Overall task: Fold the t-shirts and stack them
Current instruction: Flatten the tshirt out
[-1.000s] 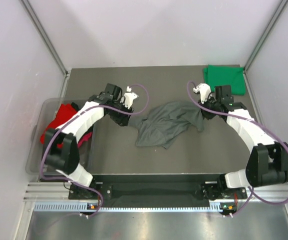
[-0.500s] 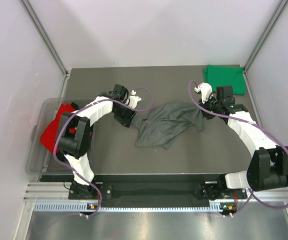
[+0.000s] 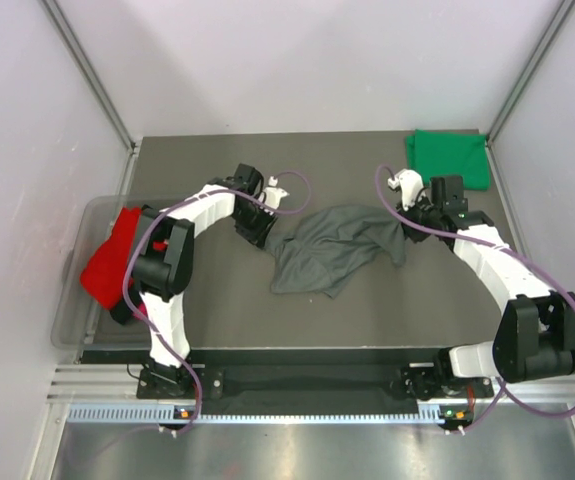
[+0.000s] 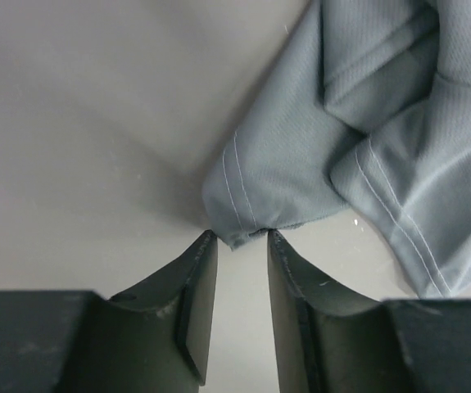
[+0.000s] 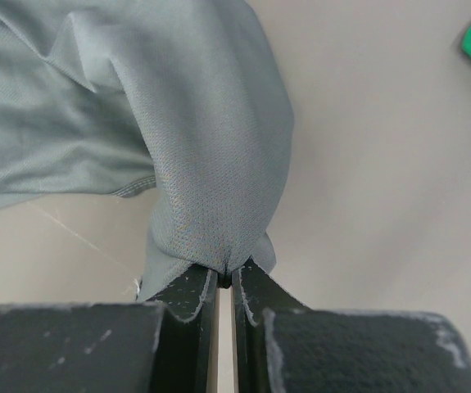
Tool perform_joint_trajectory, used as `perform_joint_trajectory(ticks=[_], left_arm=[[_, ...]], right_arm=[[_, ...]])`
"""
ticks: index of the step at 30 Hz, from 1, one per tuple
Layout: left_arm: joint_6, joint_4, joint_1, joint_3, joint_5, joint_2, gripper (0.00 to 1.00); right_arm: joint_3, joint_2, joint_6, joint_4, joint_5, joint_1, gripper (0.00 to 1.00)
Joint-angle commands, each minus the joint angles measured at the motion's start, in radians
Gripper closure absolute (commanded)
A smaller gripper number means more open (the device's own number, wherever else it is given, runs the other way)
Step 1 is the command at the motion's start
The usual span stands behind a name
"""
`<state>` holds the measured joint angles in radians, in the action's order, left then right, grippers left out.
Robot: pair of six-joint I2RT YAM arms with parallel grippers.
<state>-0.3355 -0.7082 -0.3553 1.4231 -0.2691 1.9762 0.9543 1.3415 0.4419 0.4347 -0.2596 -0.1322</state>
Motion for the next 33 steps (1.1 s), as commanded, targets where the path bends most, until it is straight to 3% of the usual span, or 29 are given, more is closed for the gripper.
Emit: perform_joint_trajectory(ticks=[1, 7, 9, 11, 14, 23, 27, 33], left_arm=[[-0.005, 0.009, 0.001, 0.053, -0.024, 0.023, 0.65], [-0.005, -0.008, -0.001, 0.063, -0.076, 0.019, 0.74], [-0.007, -0.023, 0.001, 0.068, -0.104, 0.016, 0.83], [-0.010, -0.027, 0.001, 0.066, -0.110, 0.006, 1.00], [-0.010, -0.027, 0.001, 0.037, -0.091, -0.065, 1.00], [-0.043, -0.004, 0.009, -0.153, 0.094, -0.566, 1.00], [-0.059, -0.014, 0.009, -0.216, 0.087, -0.793, 1.00], [-0.080, -0.137, 0.039, -0.221, 0.010, -0.939, 1.00]], right_arm=[[-0.008, -0.039, -0.006, -0.042, -0.018, 0.009, 0.98], [-0.011, -0.038, -0.006, -0.047, -0.017, 0.011, 0.98], [-0.012, -0.033, -0.005, -0.051, -0.017, 0.011, 0.98], [-0.014, -0.033, -0.008, -0.050, -0.017, 0.011, 0.99], [-0.012, -0.050, -0.006, -0.041, -0.013, 0.013, 0.99], [0.092, -0.260, 0.023, 0.143, -0.099, 0.072, 0.99], [0.135, -0.356, 0.101, 0.272, -0.153, 0.088, 0.99], [0.204, -0.560, 0.175, 0.495, -0.240, 0.089, 0.98]])
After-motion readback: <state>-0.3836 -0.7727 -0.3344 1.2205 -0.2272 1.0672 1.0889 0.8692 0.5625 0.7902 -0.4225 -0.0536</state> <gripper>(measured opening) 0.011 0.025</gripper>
